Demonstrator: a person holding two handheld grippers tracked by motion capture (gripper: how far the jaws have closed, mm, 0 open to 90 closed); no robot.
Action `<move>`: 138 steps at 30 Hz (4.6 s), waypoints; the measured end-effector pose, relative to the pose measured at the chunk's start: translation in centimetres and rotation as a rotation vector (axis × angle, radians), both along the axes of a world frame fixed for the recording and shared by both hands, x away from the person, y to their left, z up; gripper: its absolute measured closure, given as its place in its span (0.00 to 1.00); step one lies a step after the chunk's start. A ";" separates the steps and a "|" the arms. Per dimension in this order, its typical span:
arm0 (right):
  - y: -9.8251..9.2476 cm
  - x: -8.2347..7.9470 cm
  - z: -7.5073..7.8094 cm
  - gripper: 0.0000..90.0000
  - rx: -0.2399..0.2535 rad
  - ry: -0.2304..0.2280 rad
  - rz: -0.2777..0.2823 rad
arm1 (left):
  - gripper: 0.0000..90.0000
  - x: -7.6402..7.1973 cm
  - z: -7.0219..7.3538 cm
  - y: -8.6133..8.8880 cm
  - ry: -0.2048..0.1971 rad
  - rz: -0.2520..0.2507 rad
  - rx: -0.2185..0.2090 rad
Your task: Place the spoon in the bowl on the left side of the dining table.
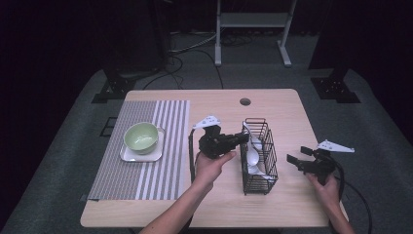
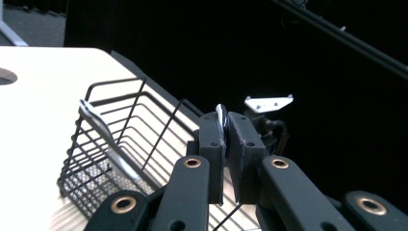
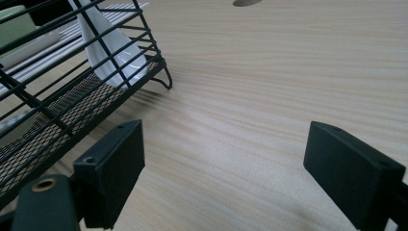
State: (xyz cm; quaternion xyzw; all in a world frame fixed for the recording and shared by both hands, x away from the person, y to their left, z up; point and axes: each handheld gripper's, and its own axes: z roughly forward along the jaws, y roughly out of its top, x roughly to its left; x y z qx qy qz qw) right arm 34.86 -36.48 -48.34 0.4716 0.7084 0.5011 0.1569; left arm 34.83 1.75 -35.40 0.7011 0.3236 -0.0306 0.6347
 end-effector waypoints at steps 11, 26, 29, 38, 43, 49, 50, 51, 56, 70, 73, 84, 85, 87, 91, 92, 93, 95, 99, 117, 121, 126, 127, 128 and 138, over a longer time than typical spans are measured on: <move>0.0 0.0 0.0 0.15 0.000 0.001 -0.004 | 0.95 0.1 2.5 -0.7 -0.022 -0.012 -0.017; 0.0 0.0 0.0 0.15 0.000 0.003 -0.007 | 0.95 0.6 5.4 1.5 -0.034 0.010 -0.074; -0.1 0.1 0.0 0.15 0.005 0.004 -0.009 | 0.95 0.6 5.8 2.1 -0.040 0.018 -0.082; -0.1 0.1 0.0 0.15 0.002 0.009 -0.013 | 0.95 0.9 6.2 3.8 -0.048 0.045 -0.077; -0.1 0.1 0.0 0.15 0.000 0.012 -0.016 | 0.95 1.1 6.0 5.0 -0.051 0.071 -0.075; -0.1 0.2 0.0 0.15 -0.001 0.015 -0.021 | 0.95 1.4 5.4 6.5 -0.041 0.110 -0.081; 0.0 0.1 0.0 0.15 -0.001 0.016 -0.022 | 0.95 1.5 5.4 6.7 -0.038 0.113 -0.079; -0.1 0.1 0.0 0.15 -0.003 0.016 -0.022 | 0.95 1.5 5.3 7.0 -0.036 0.118 -0.080; 0.0 0.2 0.0 0.15 -0.010 0.015 -0.023 | 0.95 1.8 4.9 8.2 -0.035 0.142 -0.079; 0.2 0.2 0.0 0.15 -0.023 0.017 -0.029 | 0.95 2.2 4.2 11.2 -0.021 0.210 -0.079; 0.2 0.2 0.0 0.15 -0.024 0.017 -0.031 | 0.95 2.2 4.1 12.0 -0.021 0.220 -0.075; 0.2 0.2 0.0 0.15 -0.024 0.020 -0.036 | 0.95 2.4 3.5 13.6 -0.010 0.254 -0.079; 0.2 0.2 0.0 0.15 -0.025 0.020 -0.036 | 0.95 2.5 3.5 13.8 -0.010 0.257 -0.079; 0.2 0.2 0.0 0.15 -0.028 0.019 -0.035 | 0.95 2.5 3.4 14.0 -0.011 0.261 -0.083; 0.2 0.2 0.0 0.15 -0.029 0.019 -0.037 | 0.95 2.5 3.4 14.5 -0.010 0.267 -0.089; 0.2 0.2 0.0 0.15 -0.029 0.019 -0.037 | 0.95 2.5 3.4 14.6 -0.009 0.268 -0.092; 0.2 0.2 0.0 0.15 -0.029 0.019 -0.037 | 0.95 2.6 3.3 14.7 -0.009 0.271 -0.089; 0.2 0.2 0.0 0.15 -0.030 0.019 -0.038 | 0.95 2.6 3.3 15.0 -0.009 0.275 -0.090; 0.2 0.2 0.0 0.15 -0.031 0.019 -0.037 | 0.95 2.7 3.1 15.4 -0.005 0.284 -0.093; 0.3 0.2 0.0 0.15 -0.036 0.024 -0.041 | 0.95 3.3 2.0 18.9 0.016 0.334 -0.086; 0.3 0.2 0.0 0.15 -0.036 0.024 -0.042 | 0.95 3.5 1.5 20.1 0.026 0.356 -0.088; 0.3 0.2 0.0 0.15 -0.038 0.025 -0.042 | 0.95 3.6 0.9 21.2 0.039 0.385 -0.093; 0.3 0.2 0.0 0.15 -0.038 0.025 -0.042 | 0.95 3.7 0.8 21.4 0.037 0.389 -0.093; 0.3 0.2 0.0 0.15 -0.038 0.025 -0.043 | 0.95 3.7 0.8 21.6 0.040 0.394 -0.092; 0.3 0.2 0.0 0.15 -0.042 0.025 -0.044 | 0.95 3.8 0.6 22.8 0.041 0.423 -0.096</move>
